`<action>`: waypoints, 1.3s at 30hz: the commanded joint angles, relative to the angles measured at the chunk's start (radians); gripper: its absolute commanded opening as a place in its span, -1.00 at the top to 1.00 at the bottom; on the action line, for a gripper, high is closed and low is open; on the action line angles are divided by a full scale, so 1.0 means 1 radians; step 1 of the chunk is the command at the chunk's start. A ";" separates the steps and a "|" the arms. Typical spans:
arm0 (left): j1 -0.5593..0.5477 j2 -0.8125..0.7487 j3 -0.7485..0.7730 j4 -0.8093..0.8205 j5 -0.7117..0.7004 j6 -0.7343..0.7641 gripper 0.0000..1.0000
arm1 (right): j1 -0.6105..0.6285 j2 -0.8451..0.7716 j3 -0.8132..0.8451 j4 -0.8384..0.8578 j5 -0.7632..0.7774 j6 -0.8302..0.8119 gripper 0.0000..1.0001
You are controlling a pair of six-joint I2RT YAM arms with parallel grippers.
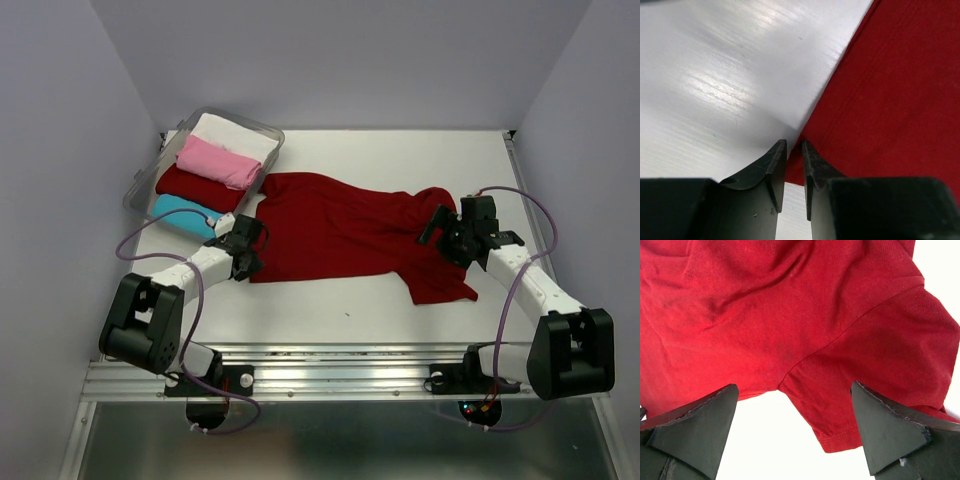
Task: Roll the t-shirts
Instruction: Flatten out the T-shirt at the center of the board.
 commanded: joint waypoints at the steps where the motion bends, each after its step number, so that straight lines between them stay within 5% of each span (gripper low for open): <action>1: 0.002 -0.005 -0.009 0.011 -0.019 -0.007 0.51 | -0.006 -0.012 0.011 0.006 0.014 0.003 -1.00; 7: 0.001 -0.029 -0.001 0.008 -0.015 -0.001 1.00 | -0.006 -0.012 0.009 0.006 0.010 0.006 -1.00; 16: 0.001 -0.149 -0.007 0.029 0.043 0.019 1.00 | -0.006 -0.013 -0.006 -0.014 0.071 0.034 -1.00; 25: 0.001 -0.230 0.054 -0.022 0.053 0.079 1.00 | -0.006 0.065 -0.034 -0.231 0.244 0.230 -1.00; 35: 0.006 -0.249 0.144 -0.055 0.040 0.103 1.00 | -0.006 -0.309 -0.201 -0.207 0.240 0.301 -1.00; 39: 0.015 -0.224 0.192 -0.065 0.027 0.114 1.00 | -0.006 -0.312 -0.210 -0.251 0.244 0.328 -1.00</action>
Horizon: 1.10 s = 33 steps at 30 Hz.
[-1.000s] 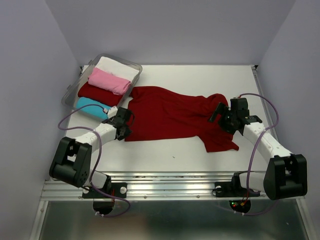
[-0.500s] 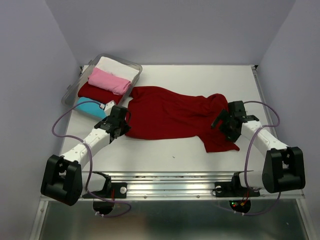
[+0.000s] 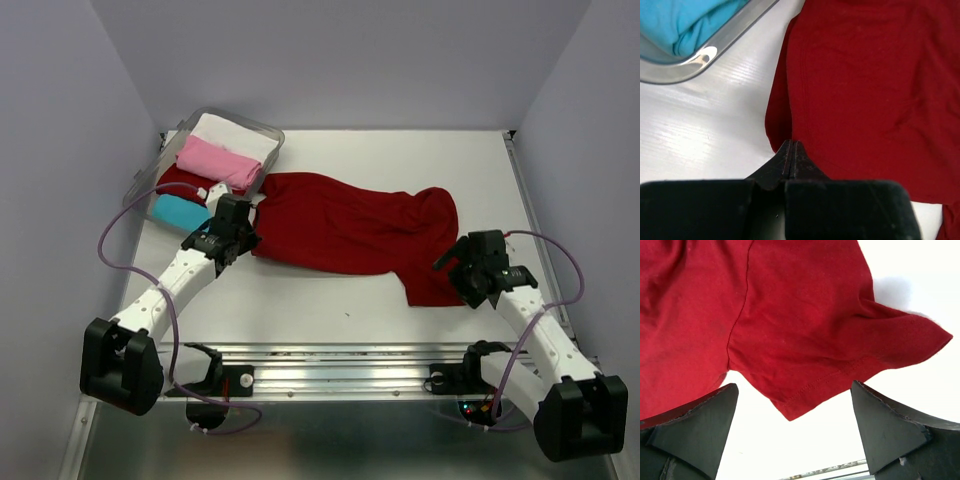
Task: Roll the t-shirts
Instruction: Flatten out the T-shirt at the center of the board.
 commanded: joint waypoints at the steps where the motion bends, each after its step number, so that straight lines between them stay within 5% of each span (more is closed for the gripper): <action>1: 0.011 -0.001 0.070 -0.021 -0.037 0.029 1.00 | -0.006 0.012 -0.014 -0.045 0.034 0.062 -1.00; 7: 0.030 0.014 0.113 -0.044 -0.057 0.037 1.00 | -0.006 -0.025 -0.093 -0.046 0.028 0.147 -0.89; 14: 0.042 0.019 0.118 -0.035 -0.022 0.052 1.00 | -0.006 -0.047 -0.213 0.239 0.086 0.122 -0.47; 18: 0.042 0.029 0.133 -0.034 -0.008 0.061 1.00 | -0.006 0.083 -0.186 0.335 0.091 0.084 -0.04; 19: 0.042 0.031 0.136 -0.034 -0.007 0.066 1.00 | -0.006 0.109 -0.169 0.343 0.092 0.067 0.27; 21: 0.045 0.043 0.156 -0.031 -0.004 0.075 1.00 | -0.006 0.177 -0.098 0.361 0.097 0.047 0.72; 24: 0.050 0.091 0.216 -0.005 0.002 0.109 1.00 | -0.006 0.258 0.076 0.367 0.114 -0.006 0.98; 33: 0.142 0.310 0.772 -0.047 0.125 0.229 1.00 | -0.064 0.482 0.880 0.255 0.169 -0.215 0.99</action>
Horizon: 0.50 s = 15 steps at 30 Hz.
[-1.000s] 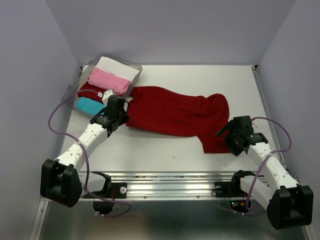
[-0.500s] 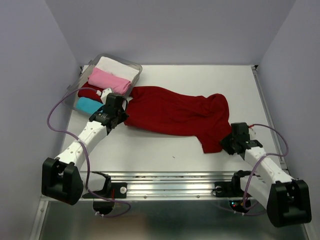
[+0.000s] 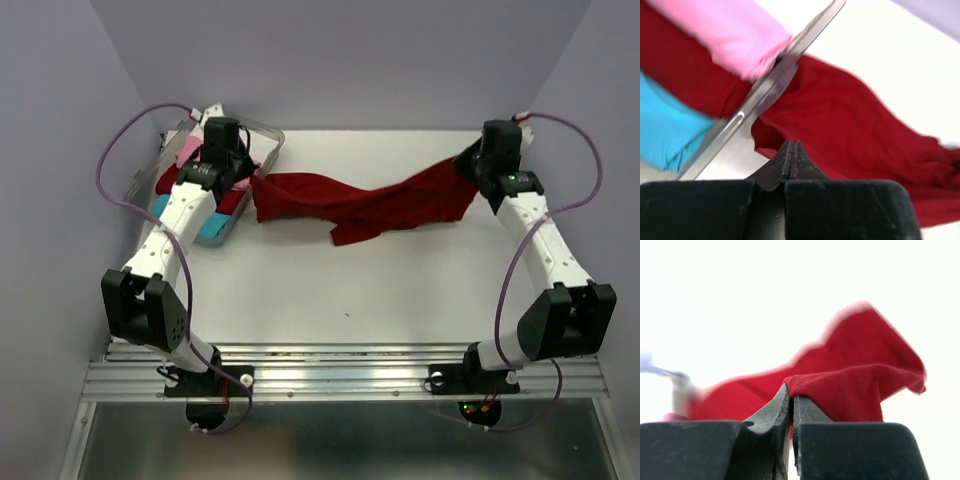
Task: Roll the t-shirts
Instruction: Flatten out the T-shirt at the center of the board.
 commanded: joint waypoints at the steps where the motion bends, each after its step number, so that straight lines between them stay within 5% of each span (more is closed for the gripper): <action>1: 0.066 0.025 0.299 0.010 0.081 0.082 1.00 | -0.031 -0.002 0.336 -0.003 0.086 -0.138 0.99; 3: 0.108 0.021 0.373 0.017 0.107 0.094 1.00 | -0.031 -0.024 0.435 -0.031 0.113 -0.159 0.99; 7: 0.163 -0.025 0.346 0.036 0.165 0.108 1.00 | -0.031 -0.158 0.336 -0.045 0.129 -0.184 0.99; 15: 0.152 -0.183 -0.190 0.155 0.311 0.088 1.00 | -0.031 -0.549 -0.339 -0.215 0.046 -0.035 0.99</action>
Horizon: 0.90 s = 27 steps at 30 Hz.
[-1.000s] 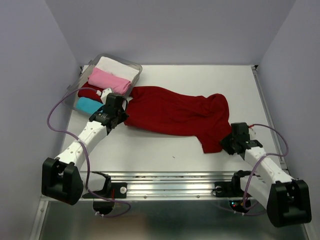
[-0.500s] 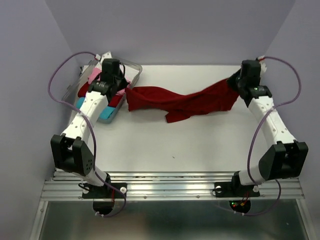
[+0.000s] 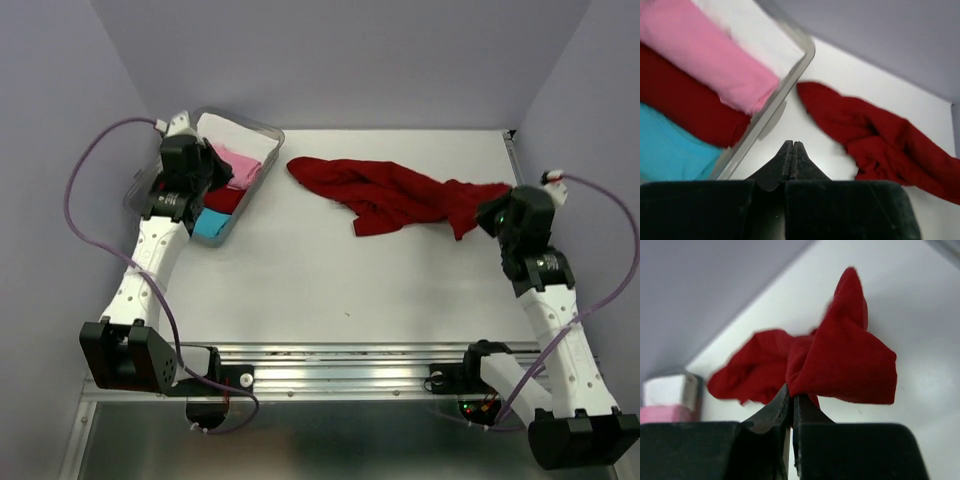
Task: Roll the t-shirts
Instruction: Flatten out the T-shirt at the center of the board.
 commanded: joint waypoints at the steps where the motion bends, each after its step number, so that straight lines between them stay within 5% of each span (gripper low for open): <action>1: -0.045 -0.022 -0.259 0.034 0.100 0.008 1.00 | -0.006 -0.122 -0.318 -0.191 -0.042 0.103 0.99; 4: -0.165 -0.014 -0.363 0.058 0.045 -0.004 1.00 | -0.006 -0.223 -0.461 -0.242 -0.055 0.217 0.97; 9: -0.326 0.130 -0.325 0.074 0.029 -0.031 0.97 | -0.006 -0.208 -0.495 -0.245 -0.044 0.257 0.50; 15: -0.381 0.409 -0.092 0.025 0.017 -0.017 -0.02 | -0.006 -0.128 -0.437 -0.222 -0.015 0.217 0.31; 27: -0.391 0.784 0.382 -0.006 0.072 -0.122 -0.18 | -0.006 -0.121 -0.440 -0.193 -0.039 0.176 0.00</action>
